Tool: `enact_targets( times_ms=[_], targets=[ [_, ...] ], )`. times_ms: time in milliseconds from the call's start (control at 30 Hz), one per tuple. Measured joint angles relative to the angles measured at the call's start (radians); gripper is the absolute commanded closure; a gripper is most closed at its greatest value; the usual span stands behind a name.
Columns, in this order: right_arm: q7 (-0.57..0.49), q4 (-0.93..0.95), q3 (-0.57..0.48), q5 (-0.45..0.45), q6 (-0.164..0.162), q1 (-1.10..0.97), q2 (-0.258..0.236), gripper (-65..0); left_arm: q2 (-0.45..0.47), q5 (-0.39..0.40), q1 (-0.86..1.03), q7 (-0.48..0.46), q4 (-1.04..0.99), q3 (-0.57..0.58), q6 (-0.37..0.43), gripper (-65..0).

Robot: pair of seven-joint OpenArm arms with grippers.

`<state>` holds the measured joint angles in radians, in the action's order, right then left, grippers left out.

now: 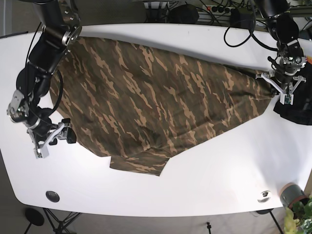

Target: Fold the T-shirt properly

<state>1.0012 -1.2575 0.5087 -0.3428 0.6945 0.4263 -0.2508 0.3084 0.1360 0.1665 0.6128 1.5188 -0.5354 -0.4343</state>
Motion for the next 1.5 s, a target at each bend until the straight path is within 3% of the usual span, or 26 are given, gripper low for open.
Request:
enact_targets(
  times_ms=[300, 567, 667, 800, 900, 1167, 1500],
  targets=[
    [-0.330, 0.432, -0.214, 0.000, -0.005, 0.150, -0.088, -47.4, 0.000, 0.000, 0.000, 0.000, 0.000, 0.000, 0.000, -2.4],
    [-0.597, 0.727, -0.361, 0.001, -0.006, 0.208, -0.105, -47.4, -0.001, 0.000, 0.008, 0.000, 0.048, 0.000, 0.000, -2.4],
    [-0.675, 0.762, -0.401, 0.002, -0.075, 0.207, -0.111, -47.4, -0.001, 0.000, 0.008, 0.000, 0.069, 0.000, 0.000, -2.4],
    [-0.748, 0.766, -0.498, 0.002, -0.135, 0.204, -0.121, -47.4, -0.003, 0.000, 0.008, 0.000, 0.080, 0.000, 0.000, -2.4],
    [-0.771, 0.766, -0.530, 0.021, -0.163, 0.201, -0.121, -47.4, -0.003, 0.000, 0.009, 0.001, 0.080, 0.000, 0.000, -2.4],
    [-0.799, 0.768, -0.527, 0.023, -0.171, 0.171, -0.109, -47.4, -0.003, 0.000, 0.010, 0.001, 0.080, 0.000, 0.000, -2.4],
    [-0.814, 0.763, -0.527, 0.020, -0.164, 0.169, -0.034, -47.4, -0.003, 0.000, 0.011, 0.001, 0.080, 0.000, 0.000, -2.4]
  ],
)
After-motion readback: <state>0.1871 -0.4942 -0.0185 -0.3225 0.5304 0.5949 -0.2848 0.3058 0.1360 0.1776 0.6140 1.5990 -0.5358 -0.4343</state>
